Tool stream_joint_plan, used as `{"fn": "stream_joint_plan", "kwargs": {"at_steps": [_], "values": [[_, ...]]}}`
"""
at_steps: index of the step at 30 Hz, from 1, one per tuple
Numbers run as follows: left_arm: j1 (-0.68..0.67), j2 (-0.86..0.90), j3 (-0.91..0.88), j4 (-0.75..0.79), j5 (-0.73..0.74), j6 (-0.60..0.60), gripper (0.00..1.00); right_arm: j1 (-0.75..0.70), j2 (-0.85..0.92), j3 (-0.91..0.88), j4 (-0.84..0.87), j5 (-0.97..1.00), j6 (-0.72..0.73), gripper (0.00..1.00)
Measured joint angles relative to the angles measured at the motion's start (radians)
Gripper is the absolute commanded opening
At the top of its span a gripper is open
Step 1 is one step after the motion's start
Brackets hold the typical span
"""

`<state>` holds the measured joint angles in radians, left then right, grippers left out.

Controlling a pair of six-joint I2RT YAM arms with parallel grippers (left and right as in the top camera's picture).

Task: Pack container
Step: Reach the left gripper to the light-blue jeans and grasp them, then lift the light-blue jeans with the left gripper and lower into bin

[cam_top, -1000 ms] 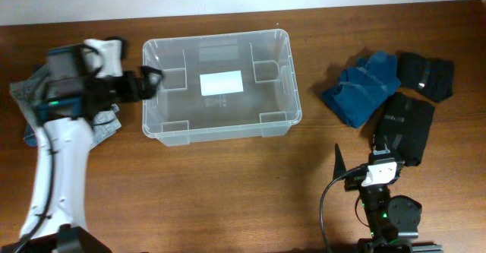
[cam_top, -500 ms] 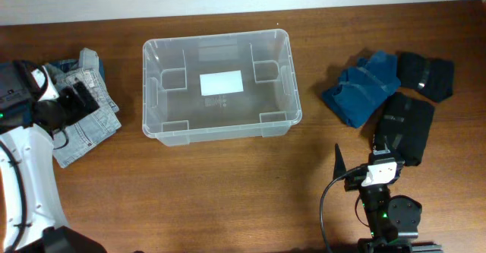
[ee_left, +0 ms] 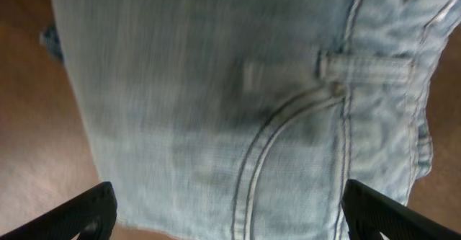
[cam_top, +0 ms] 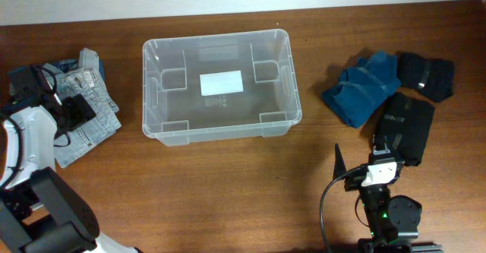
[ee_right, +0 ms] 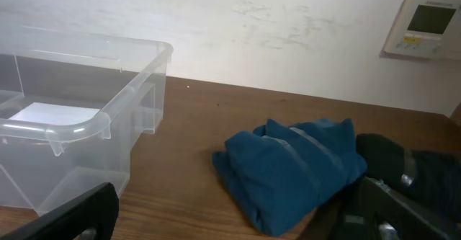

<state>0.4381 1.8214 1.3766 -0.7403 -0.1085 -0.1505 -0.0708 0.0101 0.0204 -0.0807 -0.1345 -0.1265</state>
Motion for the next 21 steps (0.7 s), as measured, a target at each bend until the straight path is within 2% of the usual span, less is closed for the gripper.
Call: {"fn": "stream_joint_plan", "kwargs": {"at_steps": [4,11,13,15,17,19,20,21], "values": [[0.0,0.001,0.0,0.068,0.013,0.047,0.99,0.0,0.0,0.0,0.0,0.0,0.0,0.98],[0.0,0.036,0.0,0.098,0.024,0.079,0.99,0.0,0.0,0.0,0.0,0.0,0.0,0.98],[0.0,0.086,0.001,0.098,0.029,0.08,0.94,0.0,0.0,0.0,0.0,0.0,-0.001,0.98],[0.0,0.123,0.003,0.098,0.029,0.083,0.68,0.0,0.0,0.0,0.0,0.0,0.0,0.98],[0.0,0.134,0.01,0.095,0.038,0.084,0.29,0.0,0.0,0.0,0.0,0.0,0.0,0.98],[-0.004,0.135,0.013,0.093,0.041,0.083,0.1,0.0,0.0,0.0,0.0,0.0,0.0,0.98],[-0.003,0.135,0.013,0.092,0.04,0.083,0.04,0.0,0.0,0.0,0.0,0.0,0.0,0.98],[-0.003,0.135,0.014,0.09,0.045,0.089,0.01,0.0,0.0,0.0,0.0,0.0,0.0,0.98]]}}
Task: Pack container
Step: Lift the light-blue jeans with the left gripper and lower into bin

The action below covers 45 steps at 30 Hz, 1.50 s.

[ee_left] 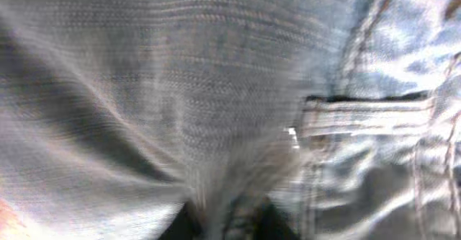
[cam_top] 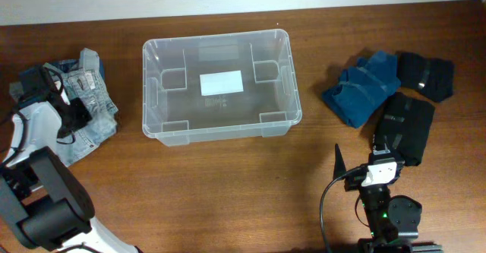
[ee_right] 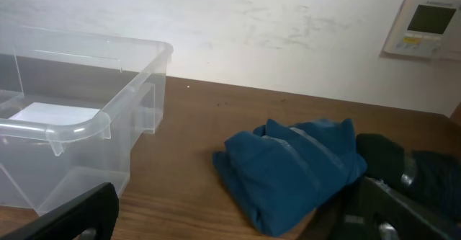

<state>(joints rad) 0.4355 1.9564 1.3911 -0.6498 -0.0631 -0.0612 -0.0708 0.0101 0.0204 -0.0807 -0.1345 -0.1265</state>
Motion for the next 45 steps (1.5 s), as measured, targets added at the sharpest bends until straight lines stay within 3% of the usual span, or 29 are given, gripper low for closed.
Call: {"fn": "stream_joint_plan", "kwargs": {"at_steps": [8,14,21,29,34,37,45], "values": [[0.007,0.001,0.017,-0.028,0.037,0.001,0.01,0.0,0.0,0.0,0.0,0.0,0.0,0.98],[0.014,0.008,0.164,-0.236,0.165,0.001,0.01,0.0,0.0,0.0,0.0,0.0,0.0,0.98],[0.01,0.005,0.57,-0.578,0.264,0.001,0.01,0.0,0.0,0.0,0.0,0.0,-0.001,0.98],[-0.018,0.0,0.925,-0.746,0.305,0.024,0.01,0.0,0.0,0.0,0.0,0.0,0.0,0.98],[-0.145,-0.003,1.026,-0.767,0.356,0.045,0.01,0.0,0.0,0.0,0.0,0.0,0.0,0.98],[-0.295,-0.002,1.035,-0.767,0.374,0.076,0.01,0.0,0.0,0.0,0.0,0.0,0.0,0.98],[-0.609,-0.002,1.035,-0.8,0.279,0.107,0.01,0.0,0.0,0.0,0.0,0.0,0.0,0.98]]}}
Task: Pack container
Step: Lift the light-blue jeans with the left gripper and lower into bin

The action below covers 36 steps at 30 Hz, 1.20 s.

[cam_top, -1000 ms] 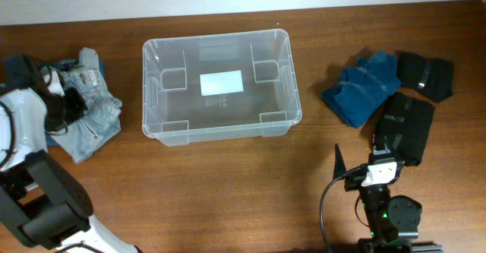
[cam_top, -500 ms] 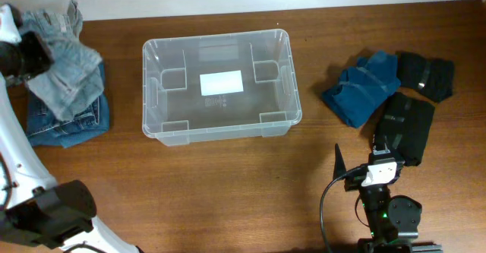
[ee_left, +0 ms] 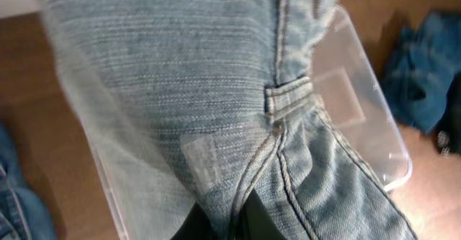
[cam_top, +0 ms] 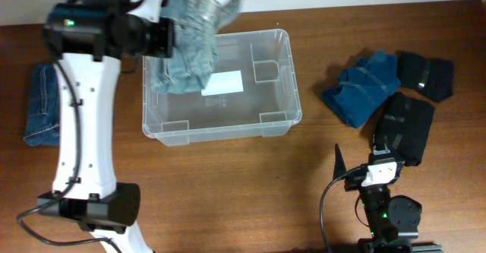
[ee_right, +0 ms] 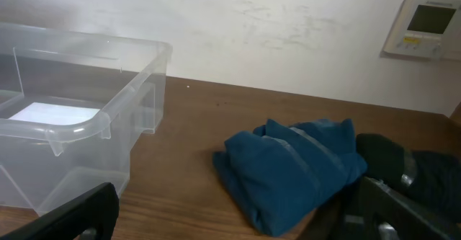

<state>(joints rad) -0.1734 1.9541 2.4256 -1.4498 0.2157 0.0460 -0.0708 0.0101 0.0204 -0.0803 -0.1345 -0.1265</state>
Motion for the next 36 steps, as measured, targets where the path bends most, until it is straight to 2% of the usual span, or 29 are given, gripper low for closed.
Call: {"fn": "stream_joint_plan", "kwargs": {"at_steps": [6,11,18,23,24,25,26,27,30,32,36], "values": [[-0.06,0.0,-0.02,-0.07,-0.106,-0.02,0.01,0.0,0.0,0.0,0.0,0.0,0.0,0.98],[-0.061,0.0,-0.119,-0.069,-0.148,-0.06,0.01,0.0,0.0,0.0,0.0,0.0,0.0,0.98],[-0.061,0.001,-0.323,0.067,-0.156,-0.086,0.01,0.0,0.0,0.0,0.0,0.0,0.0,0.98],[-0.061,0.001,-0.368,0.102,-0.157,-0.096,0.01,0.0,0.0,0.0,0.0,0.0,0.0,0.98],[-0.061,0.001,-0.37,0.103,-0.157,-0.096,0.06,0.0,0.0,0.0,0.0,0.0,-0.001,0.98],[-0.061,0.001,-0.371,0.104,-0.157,-0.096,0.17,0.0,0.0,0.0,0.0,0.0,0.0,0.98],[-0.061,0.002,-0.371,0.104,-0.157,-0.095,0.35,0.0,0.0,0.0,0.0,0.0,0.0,0.99],[-0.061,0.001,-0.371,0.104,-0.158,-0.098,0.46,0.0,0.0,0.0,0.0,0.0,0.0,0.98],[-0.061,0.001,-0.371,0.106,-0.16,-0.1,0.63,0.0,0.0,0.0,0.0,0.0,0.0,0.98],[-0.061,0.001,-0.371,0.105,-0.161,-0.103,0.67,0.0,0.0,0.0,0.0,0.0,0.0,0.98],[-0.061,0.001,-0.371,0.105,-0.161,-0.106,0.67,0.0,0.0,0.0,0.0,0.0,0.0,0.98]]}}
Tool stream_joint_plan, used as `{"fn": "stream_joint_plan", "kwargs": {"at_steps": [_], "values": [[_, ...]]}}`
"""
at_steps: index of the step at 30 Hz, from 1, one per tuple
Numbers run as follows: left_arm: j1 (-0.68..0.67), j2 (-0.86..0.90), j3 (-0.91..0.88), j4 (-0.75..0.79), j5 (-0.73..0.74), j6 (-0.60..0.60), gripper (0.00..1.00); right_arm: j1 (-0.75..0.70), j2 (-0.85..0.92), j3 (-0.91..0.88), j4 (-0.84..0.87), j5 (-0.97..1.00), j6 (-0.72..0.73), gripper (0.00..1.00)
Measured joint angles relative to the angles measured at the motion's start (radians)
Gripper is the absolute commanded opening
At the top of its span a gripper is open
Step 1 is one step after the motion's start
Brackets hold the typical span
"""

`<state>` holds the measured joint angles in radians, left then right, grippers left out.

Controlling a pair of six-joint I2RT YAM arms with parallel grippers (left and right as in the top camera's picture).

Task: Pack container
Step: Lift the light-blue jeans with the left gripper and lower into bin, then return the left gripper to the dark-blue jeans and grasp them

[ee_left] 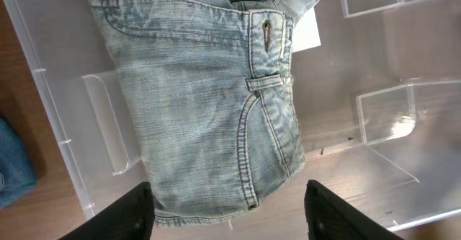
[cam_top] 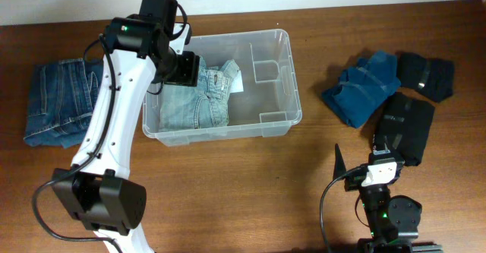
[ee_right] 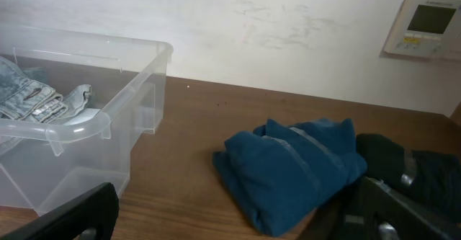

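A clear plastic container (cam_top: 295,93) stands at the table's back middle. Folded light-blue jeans (cam_top: 197,107) lie flat in its left half, partly over a white label. My left gripper (cam_top: 181,67) hangs over the container's left part, open and empty. In the left wrist view the jeans (ee_left: 209,103) lie below the left gripper (ee_left: 234,222), with the container floor (ee_left: 360,60) bare to their right. My right gripper (cam_top: 383,160) rests near the front right, open. In the right wrist view the right gripper (ee_right: 238,225) is empty and faces the container rim (ee_right: 79,132).
Darker blue jeans (cam_top: 61,112) lie folded at the far left. A blue garment (cam_top: 361,90) and two black garments (cam_top: 425,74) (cam_top: 406,124) lie at the right. The blue garment (ee_right: 295,168) is just ahead of the right gripper.
The left gripper held the light-blue jeans in the air over the container's back left. Now the jeans lie in the container and the gripper is open above them. The right arm is unmoved.
The left gripper stood open over light-blue jeans on a pile at the table's left. Then it was down on them. Then it held them over the container, leaving darker jeans behind. Now they lie released in the container.
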<state>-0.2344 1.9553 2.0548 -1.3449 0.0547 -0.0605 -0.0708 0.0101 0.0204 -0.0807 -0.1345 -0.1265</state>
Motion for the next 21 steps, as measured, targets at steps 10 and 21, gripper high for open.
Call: {"fn": "stream_joint_plan", "kwargs": {"at_steps": [10,21], "values": [[0.009,0.002,0.028,-0.014,-0.041,0.03,0.64,0.0,0.0,0.0,0.0,0.0,0.0,0.98],[0.346,-0.003,0.184,-0.057,-0.156,0.05,0.93,0.0,0.0,0.0,0.0,0.0,0.0,0.98]]}}
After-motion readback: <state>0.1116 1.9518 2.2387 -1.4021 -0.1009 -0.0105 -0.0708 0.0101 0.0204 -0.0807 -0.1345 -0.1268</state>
